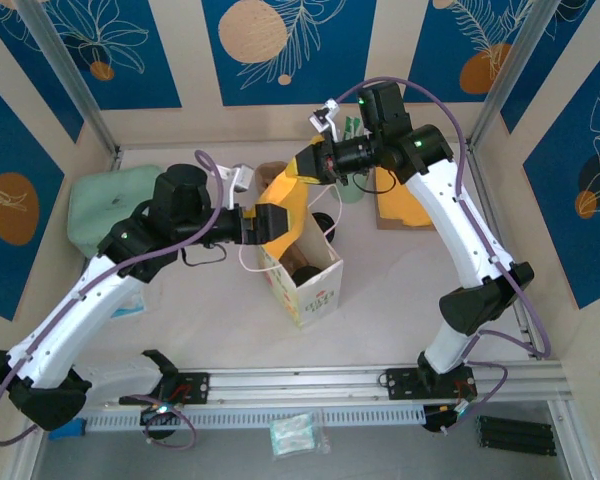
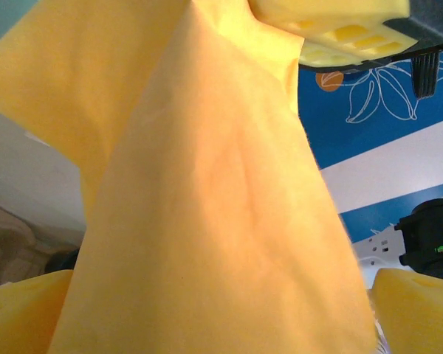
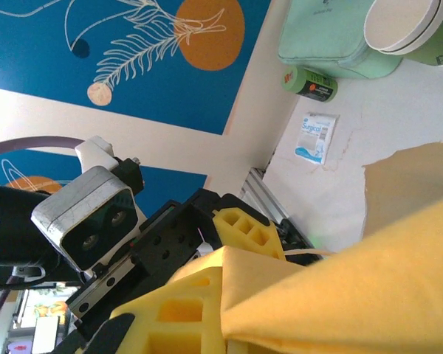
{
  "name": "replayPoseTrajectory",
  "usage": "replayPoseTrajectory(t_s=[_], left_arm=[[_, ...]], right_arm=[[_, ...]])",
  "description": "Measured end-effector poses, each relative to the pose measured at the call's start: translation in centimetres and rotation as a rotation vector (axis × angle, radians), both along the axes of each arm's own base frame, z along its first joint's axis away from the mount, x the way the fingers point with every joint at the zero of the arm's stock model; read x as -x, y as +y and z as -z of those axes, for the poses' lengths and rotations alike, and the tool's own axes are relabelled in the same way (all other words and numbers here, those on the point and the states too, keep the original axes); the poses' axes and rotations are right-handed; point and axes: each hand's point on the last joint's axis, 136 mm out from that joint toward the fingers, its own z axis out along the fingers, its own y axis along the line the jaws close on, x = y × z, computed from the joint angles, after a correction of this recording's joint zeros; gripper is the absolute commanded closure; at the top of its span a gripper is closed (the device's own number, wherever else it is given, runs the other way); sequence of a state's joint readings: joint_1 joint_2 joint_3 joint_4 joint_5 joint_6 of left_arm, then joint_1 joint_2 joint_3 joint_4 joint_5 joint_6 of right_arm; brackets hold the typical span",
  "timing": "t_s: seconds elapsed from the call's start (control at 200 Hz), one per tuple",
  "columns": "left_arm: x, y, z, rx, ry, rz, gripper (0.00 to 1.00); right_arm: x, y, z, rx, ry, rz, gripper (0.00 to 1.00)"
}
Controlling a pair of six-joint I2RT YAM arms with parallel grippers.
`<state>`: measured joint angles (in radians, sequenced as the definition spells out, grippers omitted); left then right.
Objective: Pack the takeout coffee
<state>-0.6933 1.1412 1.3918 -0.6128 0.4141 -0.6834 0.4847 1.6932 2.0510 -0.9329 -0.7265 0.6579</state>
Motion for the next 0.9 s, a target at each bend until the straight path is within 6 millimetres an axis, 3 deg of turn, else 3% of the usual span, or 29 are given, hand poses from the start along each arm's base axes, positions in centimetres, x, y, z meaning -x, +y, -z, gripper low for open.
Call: replayPoseTrajectory(t_s=[0.49, 0.685, 0.9], left_arm=[[0.2, -0.9, 0.1, 0.000, -0.009, 0.018, 0.01], [0.8, -1.2, -1.9, 0.078, -0.056, 0.046, 0.01], [1.4, -1.3, -3.7, 0.137, -0.096, 0.074, 0.01]], right_arm=[[1.0, -0.2, 1.4, 0.063, -0.030, -0.032, 1.00], [0.9, -0.3, 1.9, 0.087, -0.042, -0.023, 0.71], [0.8, -0.4, 2.1, 0.099, -0.051, -0.016, 0.58]])
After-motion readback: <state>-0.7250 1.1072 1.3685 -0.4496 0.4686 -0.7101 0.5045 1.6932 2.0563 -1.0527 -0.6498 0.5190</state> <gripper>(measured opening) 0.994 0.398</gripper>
